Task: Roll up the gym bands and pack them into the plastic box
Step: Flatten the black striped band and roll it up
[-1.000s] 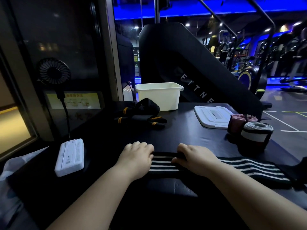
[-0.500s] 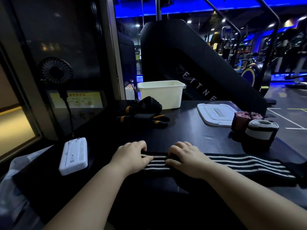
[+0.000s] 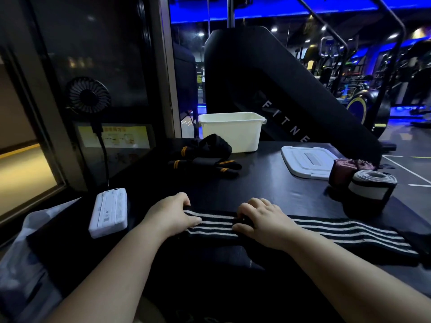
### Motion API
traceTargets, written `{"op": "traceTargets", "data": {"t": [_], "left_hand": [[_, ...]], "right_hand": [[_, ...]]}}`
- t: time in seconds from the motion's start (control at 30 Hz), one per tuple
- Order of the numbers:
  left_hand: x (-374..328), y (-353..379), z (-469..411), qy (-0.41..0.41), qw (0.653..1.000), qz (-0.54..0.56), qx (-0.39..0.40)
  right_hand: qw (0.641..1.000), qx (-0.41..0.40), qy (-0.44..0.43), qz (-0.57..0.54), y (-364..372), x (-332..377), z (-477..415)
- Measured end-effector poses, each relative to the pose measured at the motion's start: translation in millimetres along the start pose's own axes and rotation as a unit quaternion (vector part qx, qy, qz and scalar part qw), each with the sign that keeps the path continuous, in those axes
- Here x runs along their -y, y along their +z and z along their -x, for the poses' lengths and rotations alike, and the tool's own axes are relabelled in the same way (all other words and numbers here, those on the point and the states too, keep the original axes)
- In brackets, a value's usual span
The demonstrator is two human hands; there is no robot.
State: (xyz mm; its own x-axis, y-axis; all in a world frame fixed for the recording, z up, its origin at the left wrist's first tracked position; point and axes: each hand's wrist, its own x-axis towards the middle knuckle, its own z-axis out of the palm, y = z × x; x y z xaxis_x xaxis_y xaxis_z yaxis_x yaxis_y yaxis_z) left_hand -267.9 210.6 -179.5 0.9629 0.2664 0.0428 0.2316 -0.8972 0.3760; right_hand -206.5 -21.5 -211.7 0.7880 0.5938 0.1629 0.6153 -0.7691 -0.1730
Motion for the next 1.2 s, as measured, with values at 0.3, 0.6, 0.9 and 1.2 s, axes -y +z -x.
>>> {"op": "traceTargets", "data": {"t": [0.3, 0.6, 0.9, 1.2], "left_hand": [[0.1, 3.3, 3.3, -0.005, 1.000, 0.020, -0.003], [12.2, 0.9, -1.9, -0.020, 0.981, 0.193, 0.009], [-2.4, 0.0, 3.1, -0.010, 0.979, 0.200, 0.028], [3.9, 3.2, 7.4, 0.008, 0.985, 0.172, 0.015]], "right_hand": [[1.000, 0.008, 0.002, 0.002, -2.1, 1.2, -0.4], [1.000, 0.008, -0.002, -0.001, -2.2, -0.7, -0.4], [1.000, 0.005, -0.002, 0.005, 0.3, -1.7, -1.5], [1.000, 0.001, -0.002, 0.000, 1.7, -2.6, -2.5]]}}
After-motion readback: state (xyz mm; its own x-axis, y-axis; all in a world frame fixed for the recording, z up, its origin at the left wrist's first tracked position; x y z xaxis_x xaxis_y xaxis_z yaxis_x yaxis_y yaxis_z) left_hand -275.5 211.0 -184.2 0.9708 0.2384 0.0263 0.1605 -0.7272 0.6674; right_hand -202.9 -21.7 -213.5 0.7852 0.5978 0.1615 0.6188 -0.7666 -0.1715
